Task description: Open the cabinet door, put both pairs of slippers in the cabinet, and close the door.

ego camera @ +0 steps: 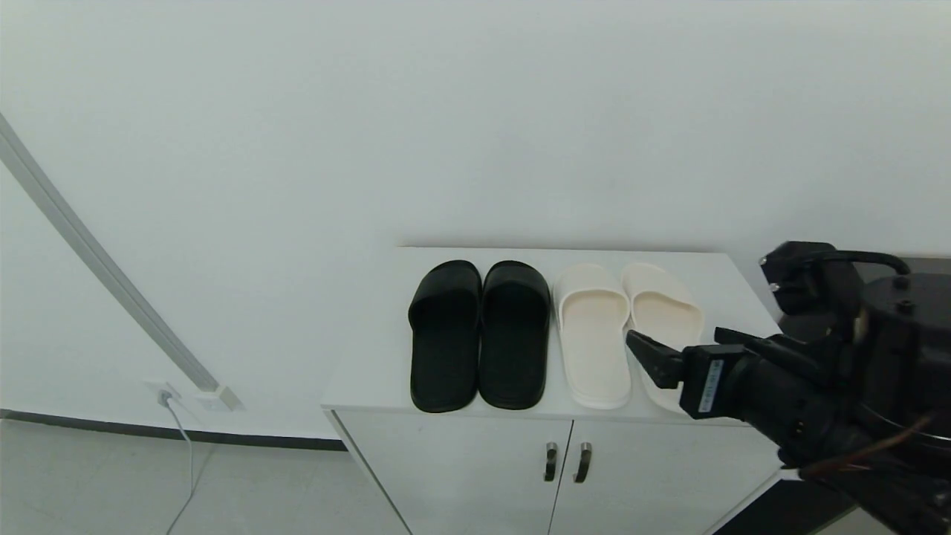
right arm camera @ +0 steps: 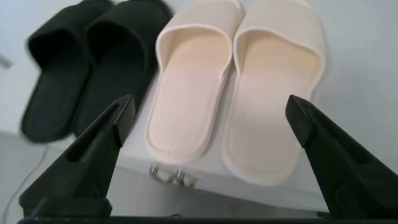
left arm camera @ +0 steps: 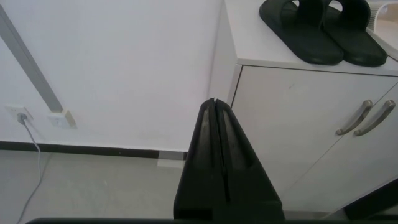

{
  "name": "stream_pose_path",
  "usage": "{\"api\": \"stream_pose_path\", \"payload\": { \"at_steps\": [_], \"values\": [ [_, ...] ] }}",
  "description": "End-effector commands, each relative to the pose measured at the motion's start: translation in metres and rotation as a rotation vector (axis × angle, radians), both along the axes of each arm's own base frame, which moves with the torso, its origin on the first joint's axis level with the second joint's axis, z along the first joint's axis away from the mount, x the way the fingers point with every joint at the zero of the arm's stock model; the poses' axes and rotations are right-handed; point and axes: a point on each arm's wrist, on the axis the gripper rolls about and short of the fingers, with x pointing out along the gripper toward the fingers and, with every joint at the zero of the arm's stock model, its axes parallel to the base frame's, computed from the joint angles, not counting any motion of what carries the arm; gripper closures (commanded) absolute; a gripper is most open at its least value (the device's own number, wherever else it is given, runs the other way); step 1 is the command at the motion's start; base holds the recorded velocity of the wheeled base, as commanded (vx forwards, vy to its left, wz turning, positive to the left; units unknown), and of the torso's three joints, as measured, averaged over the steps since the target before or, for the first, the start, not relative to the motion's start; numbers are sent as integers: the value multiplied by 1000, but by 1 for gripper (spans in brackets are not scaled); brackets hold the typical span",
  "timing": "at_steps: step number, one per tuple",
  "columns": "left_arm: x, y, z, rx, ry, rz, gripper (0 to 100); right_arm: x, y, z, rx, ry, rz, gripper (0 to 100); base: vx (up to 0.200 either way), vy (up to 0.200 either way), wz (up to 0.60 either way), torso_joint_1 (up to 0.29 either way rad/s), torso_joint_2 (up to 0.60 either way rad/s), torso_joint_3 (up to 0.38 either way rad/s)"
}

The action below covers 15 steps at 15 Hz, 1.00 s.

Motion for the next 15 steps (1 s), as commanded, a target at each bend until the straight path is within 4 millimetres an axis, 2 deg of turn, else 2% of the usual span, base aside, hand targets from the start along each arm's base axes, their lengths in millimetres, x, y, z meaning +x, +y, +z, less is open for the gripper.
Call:
{"api": "stream_pose_path", "payload": {
  "at_steps": [1,5,7,10,15],
  "values": [
    [0,0,0,-1,1,0,100,22,27,-19,-55,26,-54,0,0,0,0,0,0,0],
    [0,0,0,-5,-1,0,100,45,46,-35,-92,32,-123,0,0,0,0,0,0,0],
    [0,0,0,-4,-1,0,100,67,49,-44,-103,39,-166,0,0,0,0,0,0,0],
    [0,0,0,-5,2,0,100,86,52,-47,-103,39,-201,0,0,0,0,0,0,0],
    [0,0,0,-5,2,0,100,103,52,-43,-110,21,-227,0,0,0,0,0,0,0]
  ]
}}
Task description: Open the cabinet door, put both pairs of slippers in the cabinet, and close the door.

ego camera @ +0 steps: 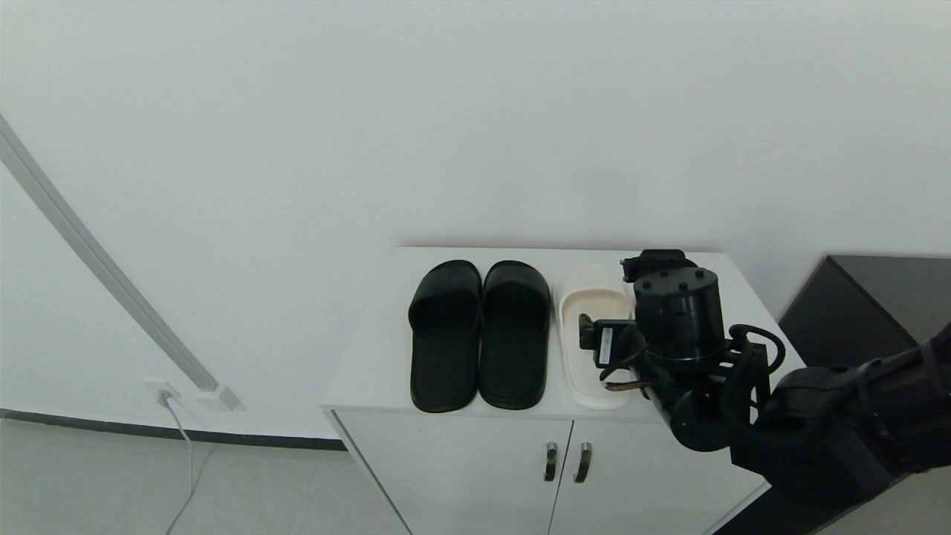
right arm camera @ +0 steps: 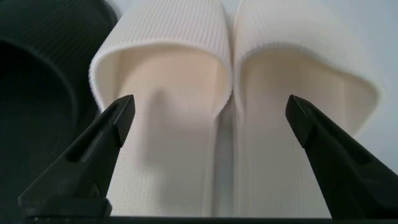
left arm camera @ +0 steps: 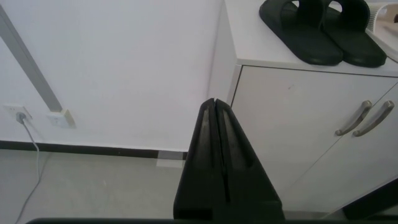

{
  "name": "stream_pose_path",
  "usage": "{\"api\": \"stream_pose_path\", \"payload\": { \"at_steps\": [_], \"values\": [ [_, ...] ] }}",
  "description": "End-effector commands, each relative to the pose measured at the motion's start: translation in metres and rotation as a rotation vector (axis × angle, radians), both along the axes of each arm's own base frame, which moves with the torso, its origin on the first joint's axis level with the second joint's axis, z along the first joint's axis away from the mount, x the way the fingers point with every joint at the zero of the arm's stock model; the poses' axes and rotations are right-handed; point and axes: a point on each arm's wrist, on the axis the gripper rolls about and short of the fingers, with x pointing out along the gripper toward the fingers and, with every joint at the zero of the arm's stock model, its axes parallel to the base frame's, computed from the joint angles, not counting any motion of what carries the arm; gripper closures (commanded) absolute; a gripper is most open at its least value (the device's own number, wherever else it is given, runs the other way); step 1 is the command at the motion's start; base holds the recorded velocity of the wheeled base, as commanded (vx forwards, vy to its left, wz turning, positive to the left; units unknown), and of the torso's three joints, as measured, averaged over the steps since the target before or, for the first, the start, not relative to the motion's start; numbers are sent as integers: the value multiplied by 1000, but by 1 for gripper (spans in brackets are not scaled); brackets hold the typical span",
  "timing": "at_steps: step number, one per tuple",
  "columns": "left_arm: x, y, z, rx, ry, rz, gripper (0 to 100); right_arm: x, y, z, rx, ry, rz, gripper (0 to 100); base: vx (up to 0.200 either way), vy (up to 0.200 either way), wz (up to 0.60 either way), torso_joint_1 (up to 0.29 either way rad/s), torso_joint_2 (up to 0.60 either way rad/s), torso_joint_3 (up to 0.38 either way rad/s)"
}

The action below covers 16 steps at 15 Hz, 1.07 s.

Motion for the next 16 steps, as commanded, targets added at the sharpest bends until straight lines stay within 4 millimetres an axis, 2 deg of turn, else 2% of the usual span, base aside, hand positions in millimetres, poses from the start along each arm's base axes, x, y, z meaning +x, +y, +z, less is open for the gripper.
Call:
{"api": "stream_pose_path", "payload": {
  "at_steps": [1,4,16],
  "values": [
    [0,0,0,0,2,1,100,11,-2,0,0,-6,-24,0,0,0,0,0,0,0],
    [0,0,0,0,2,2,100,27,-7,-4,-9,-1,-43,0,0,0,0,0,0,0],
    [0,0,0,0,2,1,100,47,-4,-13,-50,-77,-47,0,0,0,0,0,0,0]
  ]
}}
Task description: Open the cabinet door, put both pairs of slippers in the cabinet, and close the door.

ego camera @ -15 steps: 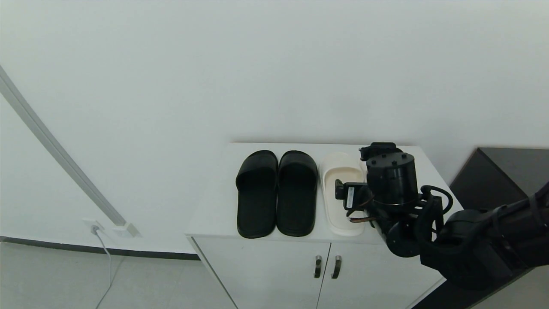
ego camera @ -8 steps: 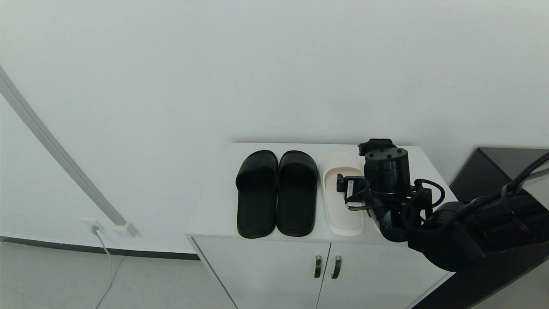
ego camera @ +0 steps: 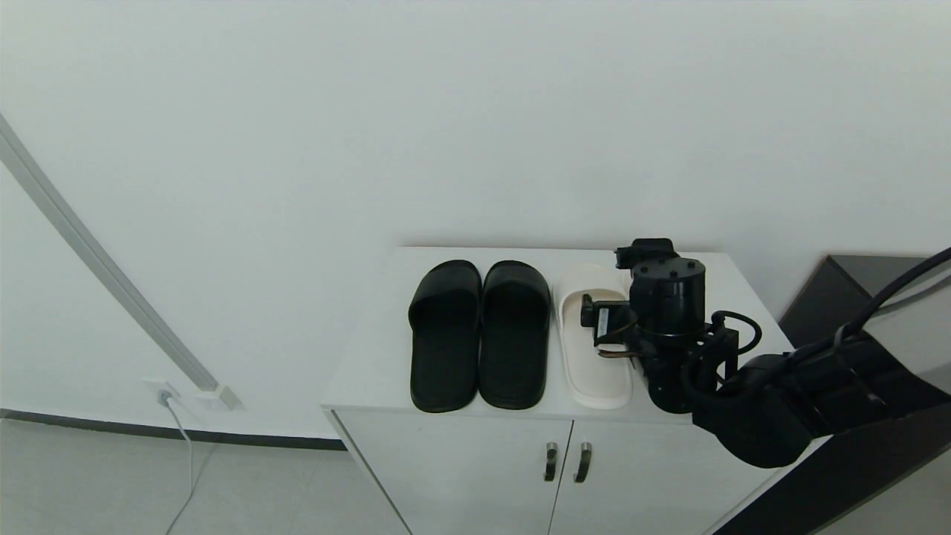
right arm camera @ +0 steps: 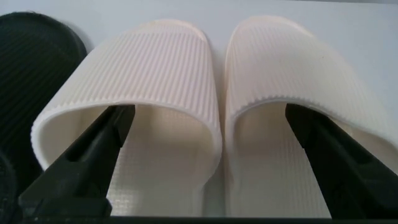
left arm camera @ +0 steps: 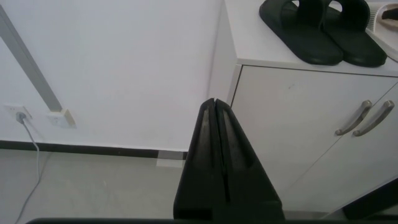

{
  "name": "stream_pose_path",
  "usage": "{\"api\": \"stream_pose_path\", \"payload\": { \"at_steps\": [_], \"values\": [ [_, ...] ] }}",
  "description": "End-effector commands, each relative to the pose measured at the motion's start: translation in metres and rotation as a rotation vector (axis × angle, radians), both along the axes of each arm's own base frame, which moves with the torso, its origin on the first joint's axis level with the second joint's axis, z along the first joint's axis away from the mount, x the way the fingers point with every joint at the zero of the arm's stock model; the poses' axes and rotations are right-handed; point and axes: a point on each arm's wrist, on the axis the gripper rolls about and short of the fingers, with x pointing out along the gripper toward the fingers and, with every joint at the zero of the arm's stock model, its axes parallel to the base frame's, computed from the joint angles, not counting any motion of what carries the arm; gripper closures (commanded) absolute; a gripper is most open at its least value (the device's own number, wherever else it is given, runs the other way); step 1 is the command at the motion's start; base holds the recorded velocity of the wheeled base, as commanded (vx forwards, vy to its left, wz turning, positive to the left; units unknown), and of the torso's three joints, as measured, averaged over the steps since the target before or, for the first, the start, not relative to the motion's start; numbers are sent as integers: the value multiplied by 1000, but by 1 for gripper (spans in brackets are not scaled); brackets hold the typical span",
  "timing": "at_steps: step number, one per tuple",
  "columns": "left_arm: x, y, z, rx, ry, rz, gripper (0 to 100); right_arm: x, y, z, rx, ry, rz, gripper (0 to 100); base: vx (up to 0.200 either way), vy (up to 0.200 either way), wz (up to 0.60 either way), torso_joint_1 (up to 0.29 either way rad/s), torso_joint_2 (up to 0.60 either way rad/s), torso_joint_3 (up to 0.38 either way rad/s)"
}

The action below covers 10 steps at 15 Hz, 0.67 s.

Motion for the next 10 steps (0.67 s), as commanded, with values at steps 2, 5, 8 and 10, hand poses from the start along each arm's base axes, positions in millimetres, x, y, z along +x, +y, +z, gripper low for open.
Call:
{"api": "stream_pose_path", "payload": {
  "at_steps": [2,5,8,10],
  "values": [
    [0,0,0,0,1,1,100,5,0,-5,2,-5,-9,100,0,0,0,0,0,0],
    [0,0,0,0,1,1,100,7,0,-8,0,-2,-10,100,0,0,0,0,0,0],
    [0,0,0,0,1,3,100,8,0,-8,2,-5,-12,100,0,0,0,0,0,0],
    [0,0,0,0,1,1,100,6,-1,0,9,-21,-11,100,0,0,0,0,0,0]
  ]
}}
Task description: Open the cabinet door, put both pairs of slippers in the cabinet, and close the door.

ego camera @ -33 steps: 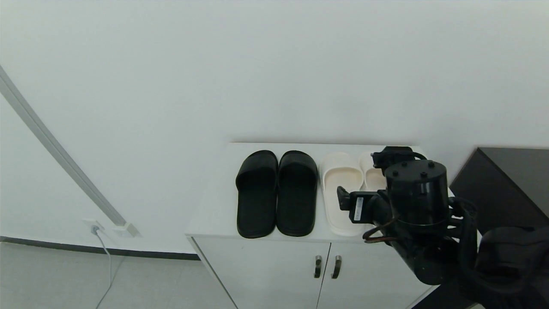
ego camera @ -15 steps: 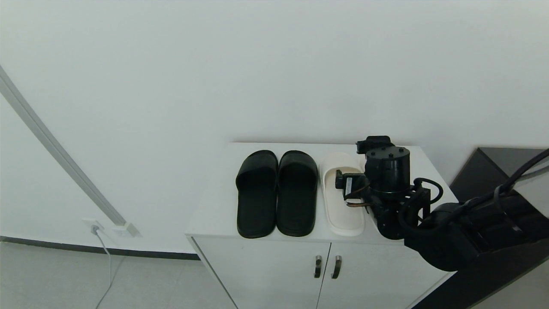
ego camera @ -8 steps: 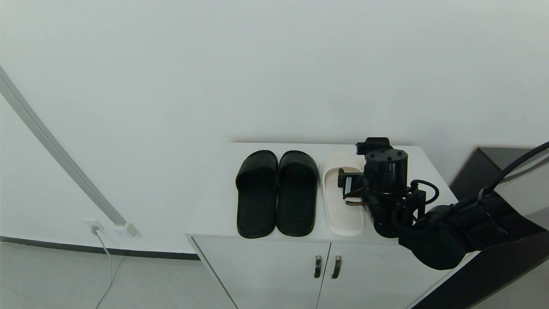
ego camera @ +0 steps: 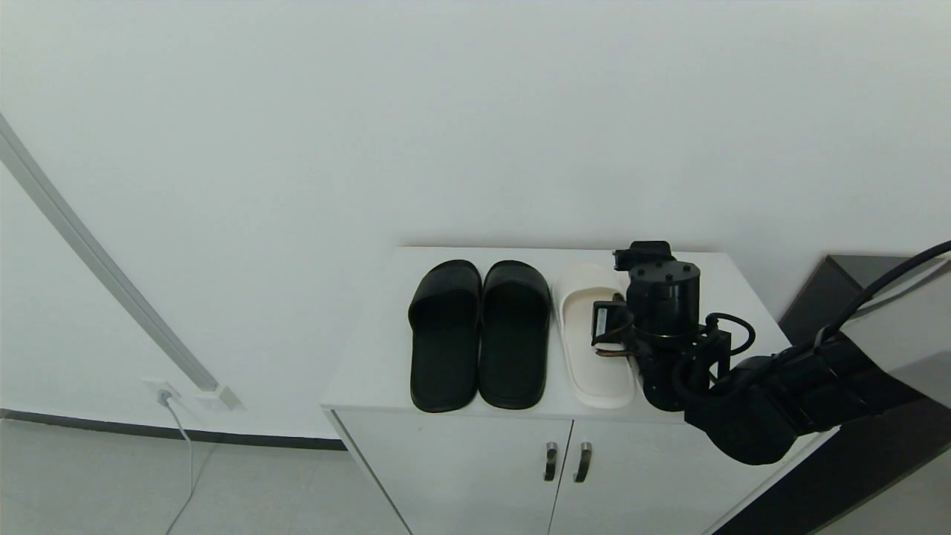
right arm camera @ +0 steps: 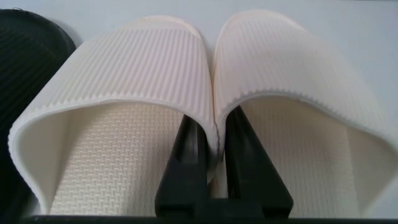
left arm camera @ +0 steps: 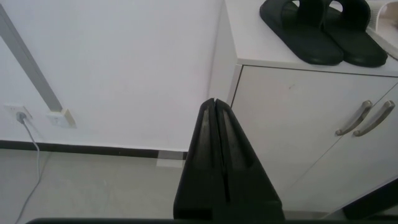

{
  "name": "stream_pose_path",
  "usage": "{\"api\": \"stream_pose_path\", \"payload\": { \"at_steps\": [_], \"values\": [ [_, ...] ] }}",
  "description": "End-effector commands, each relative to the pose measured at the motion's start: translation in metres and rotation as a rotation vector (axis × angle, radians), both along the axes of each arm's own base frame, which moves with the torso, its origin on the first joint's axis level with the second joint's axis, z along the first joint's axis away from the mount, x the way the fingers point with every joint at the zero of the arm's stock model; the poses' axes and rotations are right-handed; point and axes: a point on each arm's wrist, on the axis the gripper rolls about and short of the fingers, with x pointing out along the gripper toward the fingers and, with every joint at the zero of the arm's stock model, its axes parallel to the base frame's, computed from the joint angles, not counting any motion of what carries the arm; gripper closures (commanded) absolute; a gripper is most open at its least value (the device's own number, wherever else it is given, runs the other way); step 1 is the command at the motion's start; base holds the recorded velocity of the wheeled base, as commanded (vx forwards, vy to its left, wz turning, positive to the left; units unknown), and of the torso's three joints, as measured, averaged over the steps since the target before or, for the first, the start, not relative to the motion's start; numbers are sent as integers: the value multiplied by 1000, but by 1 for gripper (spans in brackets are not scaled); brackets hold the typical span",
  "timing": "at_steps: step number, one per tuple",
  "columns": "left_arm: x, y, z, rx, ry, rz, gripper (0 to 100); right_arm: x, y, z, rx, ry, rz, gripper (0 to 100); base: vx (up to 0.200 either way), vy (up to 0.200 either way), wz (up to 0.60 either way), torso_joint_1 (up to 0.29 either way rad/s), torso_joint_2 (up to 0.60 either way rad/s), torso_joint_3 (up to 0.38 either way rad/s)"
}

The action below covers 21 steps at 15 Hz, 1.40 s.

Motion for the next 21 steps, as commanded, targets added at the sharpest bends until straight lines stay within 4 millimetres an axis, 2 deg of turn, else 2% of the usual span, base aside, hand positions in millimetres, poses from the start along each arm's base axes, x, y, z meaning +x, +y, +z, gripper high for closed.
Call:
{"api": "stream_pose_path", "payload": {
  "at_steps": [1,3,5,9,11,14,17,21],
  "values": [
    [0,0,0,0,2,0,100,-5,-3,14,10,-28,3,100,0,0,0,0,0,0],
    [0,0,0,0,2,0,100,-16,-8,35,16,-68,29,100,0,0,0,0,0,0],
    [0,0,0,0,2,1,100,-35,-14,47,1,-75,115,100,0,0,0,0,0,0],
    [0,0,0,0,0,1,100,-81,-28,40,-44,-24,325,100,0,0,0,0,0,0],
    [0,0,0,0,0,1,100,-103,-40,46,-28,-29,465,100,0,0,0,0,0,0],
    [0,0,0,0,0,1,100,-122,-53,55,-13,-23,601,100,0,0,0,0,0,0],
    [0,0,0,0,0,0,100,-143,-64,50,-13,29,751,100,0,0,0,0,0,0],
    [0,0,0,-5,-2,1,100,-149,-65,45,-16,45,794,100,0,0,0,0,0,0]
  ]
}}
